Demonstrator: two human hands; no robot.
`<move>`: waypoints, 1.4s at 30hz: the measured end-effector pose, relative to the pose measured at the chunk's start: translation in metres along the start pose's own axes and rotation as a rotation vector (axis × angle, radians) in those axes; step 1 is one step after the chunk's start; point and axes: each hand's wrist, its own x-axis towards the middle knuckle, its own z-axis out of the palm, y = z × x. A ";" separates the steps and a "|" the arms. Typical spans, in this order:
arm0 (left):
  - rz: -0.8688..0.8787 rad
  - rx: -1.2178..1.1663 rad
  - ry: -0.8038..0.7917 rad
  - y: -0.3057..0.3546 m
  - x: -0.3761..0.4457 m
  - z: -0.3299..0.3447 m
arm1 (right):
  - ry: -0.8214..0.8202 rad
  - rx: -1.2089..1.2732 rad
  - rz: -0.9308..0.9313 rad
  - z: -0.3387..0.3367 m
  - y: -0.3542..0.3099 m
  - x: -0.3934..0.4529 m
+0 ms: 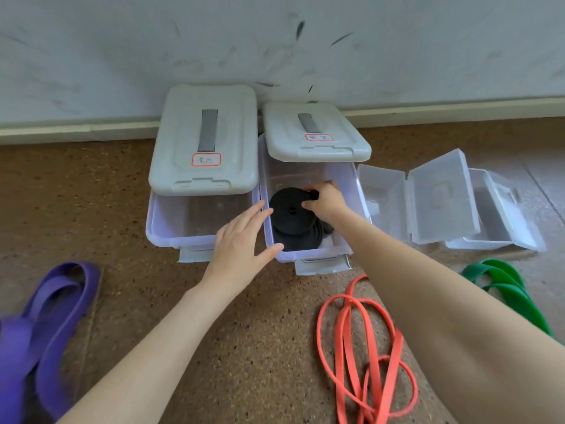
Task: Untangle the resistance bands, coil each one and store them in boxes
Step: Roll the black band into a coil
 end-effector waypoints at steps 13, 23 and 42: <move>-0.011 0.003 -0.013 0.002 -0.002 0.000 | -0.018 -0.059 0.014 0.010 0.010 0.002; -0.010 0.014 -0.003 0.000 -0.002 0.003 | 0.113 0.219 -0.019 0.008 0.009 0.004; -0.076 0.003 0.014 0.022 -0.008 -0.009 | 0.162 -0.145 -0.079 -0.034 -0.018 -0.051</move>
